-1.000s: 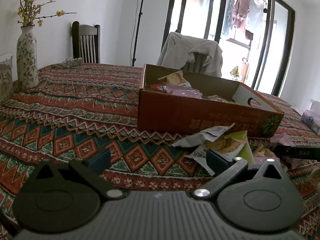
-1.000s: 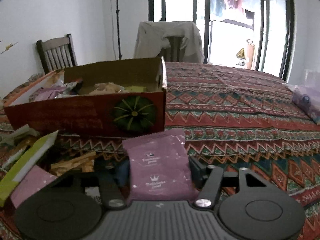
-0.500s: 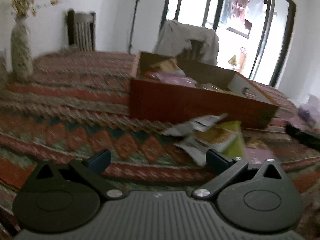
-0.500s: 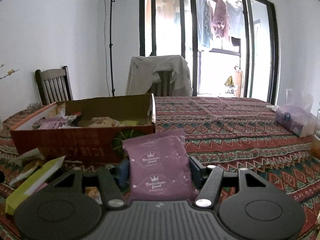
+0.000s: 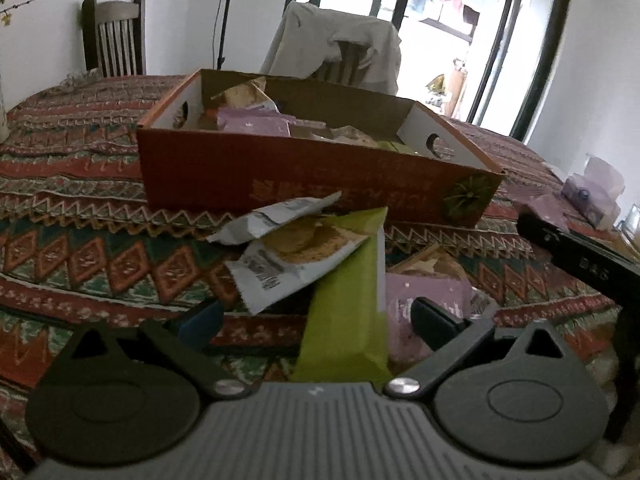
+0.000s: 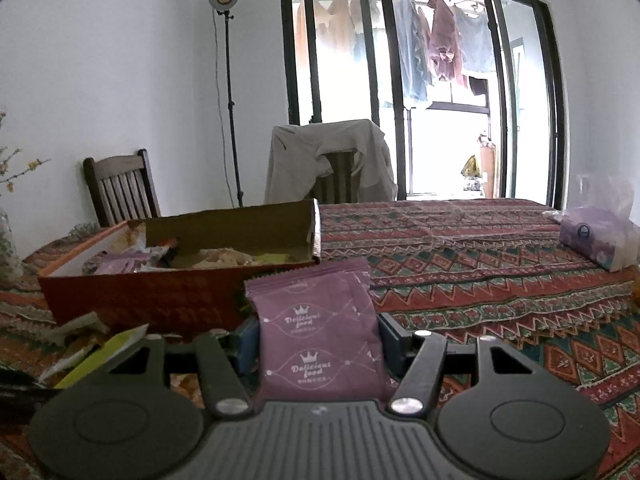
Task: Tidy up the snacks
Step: 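Grasp the green bar with the left tool while the right tool holds the pink packet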
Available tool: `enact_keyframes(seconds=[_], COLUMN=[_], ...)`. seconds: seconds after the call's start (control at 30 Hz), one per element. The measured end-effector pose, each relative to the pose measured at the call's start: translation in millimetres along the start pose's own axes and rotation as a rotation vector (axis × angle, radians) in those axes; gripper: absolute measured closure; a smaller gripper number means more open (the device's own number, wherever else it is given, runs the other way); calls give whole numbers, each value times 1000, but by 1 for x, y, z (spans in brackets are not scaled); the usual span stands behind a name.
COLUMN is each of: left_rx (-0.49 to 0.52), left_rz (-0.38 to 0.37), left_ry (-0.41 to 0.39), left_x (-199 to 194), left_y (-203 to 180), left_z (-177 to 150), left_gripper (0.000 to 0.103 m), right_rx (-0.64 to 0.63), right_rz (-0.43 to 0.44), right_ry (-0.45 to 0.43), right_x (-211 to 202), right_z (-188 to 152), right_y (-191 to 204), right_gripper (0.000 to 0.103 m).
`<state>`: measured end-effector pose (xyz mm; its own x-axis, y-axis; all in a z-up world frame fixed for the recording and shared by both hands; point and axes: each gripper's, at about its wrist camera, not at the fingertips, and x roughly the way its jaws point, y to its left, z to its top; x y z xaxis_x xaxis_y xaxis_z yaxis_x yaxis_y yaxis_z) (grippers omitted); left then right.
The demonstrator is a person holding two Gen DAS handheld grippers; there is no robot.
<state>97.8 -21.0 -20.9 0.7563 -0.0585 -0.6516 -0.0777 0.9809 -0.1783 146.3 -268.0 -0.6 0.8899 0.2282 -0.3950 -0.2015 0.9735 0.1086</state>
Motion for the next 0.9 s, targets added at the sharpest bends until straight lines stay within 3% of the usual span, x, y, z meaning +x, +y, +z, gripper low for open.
enact_keyframes(seconds=[0.1, 0.23, 0.4, 0.47, 0.53, 0.9], left_rx=[-26, -48, -58, -62, -56, 45], left_rz=[10, 28, 14, -19, -36, -12], left_ry=[5, 2, 5, 10, 10, -94], left_x=[7, 14, 15, 13, 11, -25], left_y=[-3, -6, -9, -9, -10, -20], left_z=[6, 16, 18, 17, 16, 5], left_gripper=[9, 29, 38, 53, 59, 64], right_rx=[10, 11, 16, 18, 20, 16], right_rz=[25, 65, 96, 102, 108, 93], right_ry=[-4, -15, -24, -28, -29, -14], right_x=[-2, -6, -10, -11, -11, -8], right_z=[0, 0, 0, 0, 0, 1], right_y=[-1, -1, -2, -2, -2, -1], right_gripper=[43, 43, 43, 43, 43, 43])
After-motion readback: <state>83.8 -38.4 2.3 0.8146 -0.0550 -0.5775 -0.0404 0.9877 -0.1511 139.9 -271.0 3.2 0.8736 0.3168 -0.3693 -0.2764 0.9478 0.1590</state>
